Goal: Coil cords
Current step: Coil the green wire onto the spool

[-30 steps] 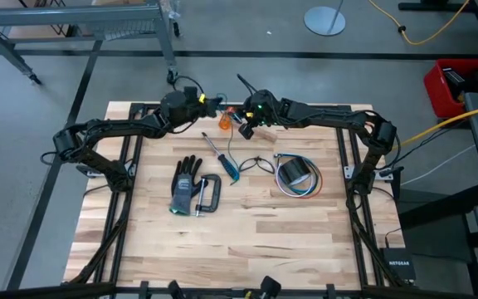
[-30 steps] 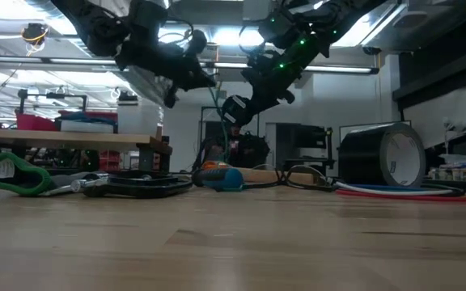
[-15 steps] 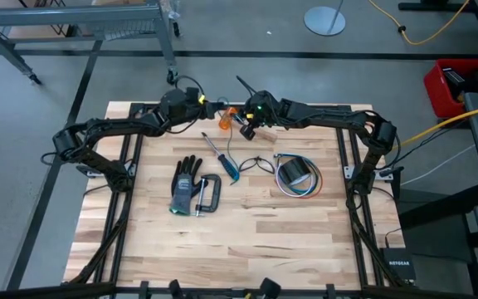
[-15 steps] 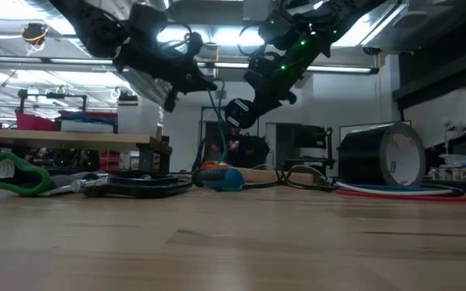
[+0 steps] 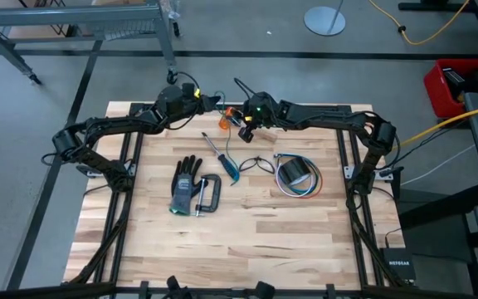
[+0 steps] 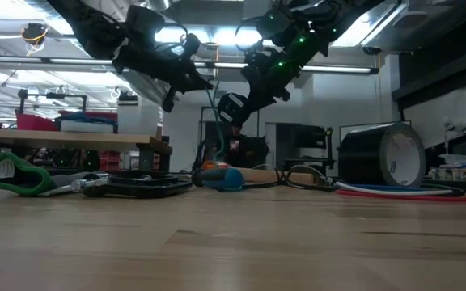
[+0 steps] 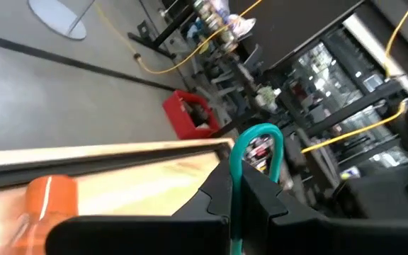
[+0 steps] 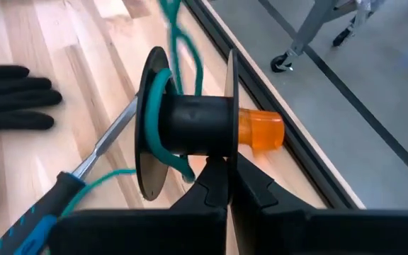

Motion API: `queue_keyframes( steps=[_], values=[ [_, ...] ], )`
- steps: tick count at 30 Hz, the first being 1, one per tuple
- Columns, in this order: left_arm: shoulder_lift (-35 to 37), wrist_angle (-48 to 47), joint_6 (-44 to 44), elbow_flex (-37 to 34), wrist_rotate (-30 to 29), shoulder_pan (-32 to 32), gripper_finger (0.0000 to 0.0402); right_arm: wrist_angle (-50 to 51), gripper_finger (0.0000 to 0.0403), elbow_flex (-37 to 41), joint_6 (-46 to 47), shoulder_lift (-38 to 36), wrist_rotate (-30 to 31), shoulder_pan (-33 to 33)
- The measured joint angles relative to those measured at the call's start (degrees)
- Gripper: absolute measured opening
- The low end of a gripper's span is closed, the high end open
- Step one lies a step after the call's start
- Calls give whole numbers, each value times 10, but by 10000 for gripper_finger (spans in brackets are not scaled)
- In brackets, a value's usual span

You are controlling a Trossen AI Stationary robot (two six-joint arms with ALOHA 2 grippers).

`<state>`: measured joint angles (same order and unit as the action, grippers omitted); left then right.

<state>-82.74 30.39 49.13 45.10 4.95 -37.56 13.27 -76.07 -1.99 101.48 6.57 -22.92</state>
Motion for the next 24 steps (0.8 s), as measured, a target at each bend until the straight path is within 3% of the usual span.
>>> queue_keyframes(
  steps=[4,10,21,24],
  values=[
    [0,35,0,0,0,0,0,20,1,0,-21,0,27,9],
    [0,53,13,0,0,1,0,57,1,0,-47,0,135,12],
    [0,71,21,0,9,56,0,15,1,0,-36,0,197,1],
    [0,78,15,0,9,71,0,-6,1,0,-23,1,182,-5]
  ],
)
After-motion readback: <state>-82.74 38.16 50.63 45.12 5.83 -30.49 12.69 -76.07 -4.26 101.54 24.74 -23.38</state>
